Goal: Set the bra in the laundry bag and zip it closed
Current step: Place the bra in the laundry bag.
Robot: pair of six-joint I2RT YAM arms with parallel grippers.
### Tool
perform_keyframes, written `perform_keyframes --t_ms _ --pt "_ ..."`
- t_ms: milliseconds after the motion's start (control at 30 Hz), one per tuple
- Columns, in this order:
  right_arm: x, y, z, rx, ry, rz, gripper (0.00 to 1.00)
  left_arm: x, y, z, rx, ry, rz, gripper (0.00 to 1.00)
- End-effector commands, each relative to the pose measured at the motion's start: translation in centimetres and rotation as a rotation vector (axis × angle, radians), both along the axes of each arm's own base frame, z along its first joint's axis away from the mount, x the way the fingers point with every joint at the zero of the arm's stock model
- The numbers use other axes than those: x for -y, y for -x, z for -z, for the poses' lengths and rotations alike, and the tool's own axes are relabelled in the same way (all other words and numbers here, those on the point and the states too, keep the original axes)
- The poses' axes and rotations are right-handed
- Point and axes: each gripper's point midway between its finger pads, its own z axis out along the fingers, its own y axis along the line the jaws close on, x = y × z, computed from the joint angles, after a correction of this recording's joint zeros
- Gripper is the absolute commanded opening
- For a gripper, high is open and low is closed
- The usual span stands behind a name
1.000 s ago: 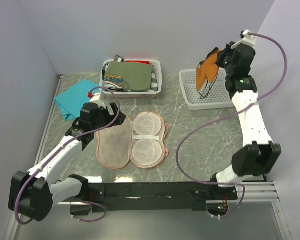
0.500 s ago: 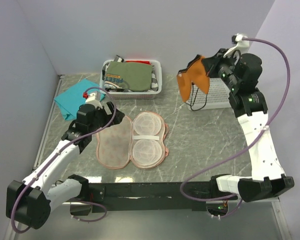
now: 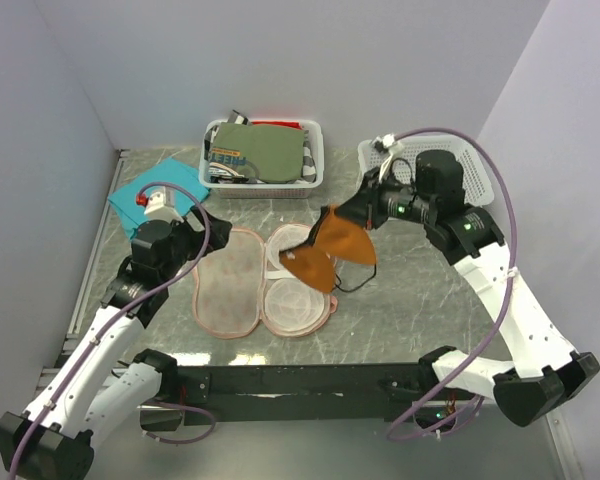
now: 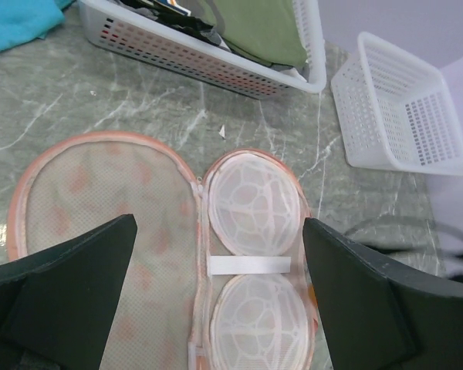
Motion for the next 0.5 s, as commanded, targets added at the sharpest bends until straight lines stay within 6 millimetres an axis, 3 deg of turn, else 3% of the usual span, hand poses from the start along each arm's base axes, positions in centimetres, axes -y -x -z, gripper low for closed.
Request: perform_keyframes --t_ms 0,167,467 --pt "-1.7 5.6 -1.0 0.031 -0.033 -0.193 0.00 -1.1 0.2 -0.5 0.006 -0.001 -0.059 0.96" --pt "-3.2 8.5 0.7 -0.003 -0.016 -0.319 0.00 -1.3 0.3 -0.7 0.017 0.001 -0.068 0.96" --pt "-6.1 8.9 6.0 -0.126 0.106 -0.448 0.00 -1.5 0.1 -0.2 0.010 -0.014 -0.079 0.96"
